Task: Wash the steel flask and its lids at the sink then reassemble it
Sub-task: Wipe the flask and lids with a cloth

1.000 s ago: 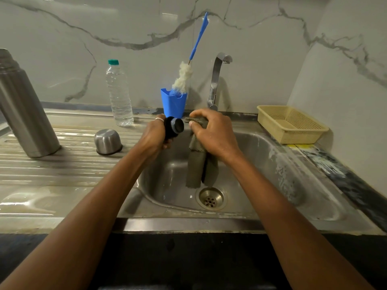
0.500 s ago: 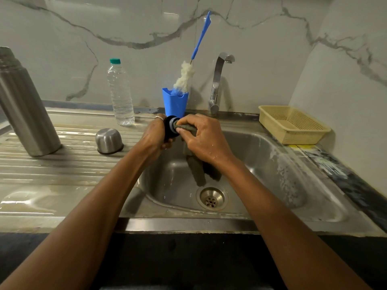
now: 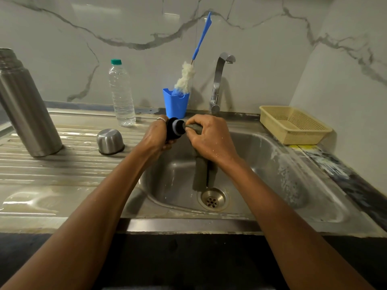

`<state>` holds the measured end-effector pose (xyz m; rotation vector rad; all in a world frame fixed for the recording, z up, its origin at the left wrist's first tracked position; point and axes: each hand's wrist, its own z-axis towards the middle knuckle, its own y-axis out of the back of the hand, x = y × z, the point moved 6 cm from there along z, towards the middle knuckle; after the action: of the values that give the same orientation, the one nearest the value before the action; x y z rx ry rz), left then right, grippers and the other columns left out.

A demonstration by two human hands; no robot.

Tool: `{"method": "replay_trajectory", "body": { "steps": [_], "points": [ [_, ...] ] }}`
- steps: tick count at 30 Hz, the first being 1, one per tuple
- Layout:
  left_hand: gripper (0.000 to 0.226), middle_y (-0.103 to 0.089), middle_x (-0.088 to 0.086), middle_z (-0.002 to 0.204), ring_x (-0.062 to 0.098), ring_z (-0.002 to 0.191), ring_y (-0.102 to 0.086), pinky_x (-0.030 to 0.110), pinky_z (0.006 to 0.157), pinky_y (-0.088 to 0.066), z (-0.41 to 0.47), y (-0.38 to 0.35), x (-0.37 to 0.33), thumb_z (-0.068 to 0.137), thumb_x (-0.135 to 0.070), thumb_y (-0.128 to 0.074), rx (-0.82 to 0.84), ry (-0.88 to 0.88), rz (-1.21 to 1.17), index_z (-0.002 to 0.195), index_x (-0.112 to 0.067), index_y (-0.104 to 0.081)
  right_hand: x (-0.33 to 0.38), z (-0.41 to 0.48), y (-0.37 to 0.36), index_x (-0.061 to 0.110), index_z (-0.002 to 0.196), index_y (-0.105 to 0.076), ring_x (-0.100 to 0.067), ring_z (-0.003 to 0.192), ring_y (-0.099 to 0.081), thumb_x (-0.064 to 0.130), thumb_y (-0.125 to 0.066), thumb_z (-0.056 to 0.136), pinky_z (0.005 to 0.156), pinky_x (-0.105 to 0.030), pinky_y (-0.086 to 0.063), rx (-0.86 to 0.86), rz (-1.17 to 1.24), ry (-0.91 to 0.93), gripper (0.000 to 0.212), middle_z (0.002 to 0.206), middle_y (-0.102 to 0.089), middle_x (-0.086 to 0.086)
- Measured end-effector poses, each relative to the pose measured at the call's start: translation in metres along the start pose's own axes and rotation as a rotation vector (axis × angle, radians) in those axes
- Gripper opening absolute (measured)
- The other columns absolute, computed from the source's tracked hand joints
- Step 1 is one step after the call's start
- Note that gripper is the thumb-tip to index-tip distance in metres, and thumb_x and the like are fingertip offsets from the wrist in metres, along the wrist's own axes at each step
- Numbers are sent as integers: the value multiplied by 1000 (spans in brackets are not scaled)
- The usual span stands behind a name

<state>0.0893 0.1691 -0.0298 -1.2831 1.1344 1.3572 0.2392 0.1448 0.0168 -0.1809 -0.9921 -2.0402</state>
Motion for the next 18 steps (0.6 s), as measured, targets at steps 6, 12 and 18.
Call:
{"method": "replay_trajectory", "body": {
  "steps": [6,12,18],
  "points": [
    [33,-55,6,78,15,67,-47,25,56,-37,-3,0,-3,108,-28,-26,-11,3,1,94,-18,-54,5,-3,-7,17,92,-77,-9,77,-66,21,-72,81,76,-35,-59,95,15,13,12,84,-73,3],
    [32,-57,8,79,16,67,-49,25,54,-39,-2,1,-3,107,-28,-27,-3,-20,54,95,-18,-55,6,0,-1,16,101,-77,-10,85,-65,18,-71,87,81,-28,-57,16,24,39,15,95,-73,1],
    [35,-57,7,81,17,73,-50,27,60,-42,-2,3,-4,108,-31,-25,-37,-25,73,93,-20,-55,10,-4,-10,15,97,-78,-10,81,-67,19,-72,86,80,-30,-58,126,19,27,14,90,-75,0]
  ]
}}
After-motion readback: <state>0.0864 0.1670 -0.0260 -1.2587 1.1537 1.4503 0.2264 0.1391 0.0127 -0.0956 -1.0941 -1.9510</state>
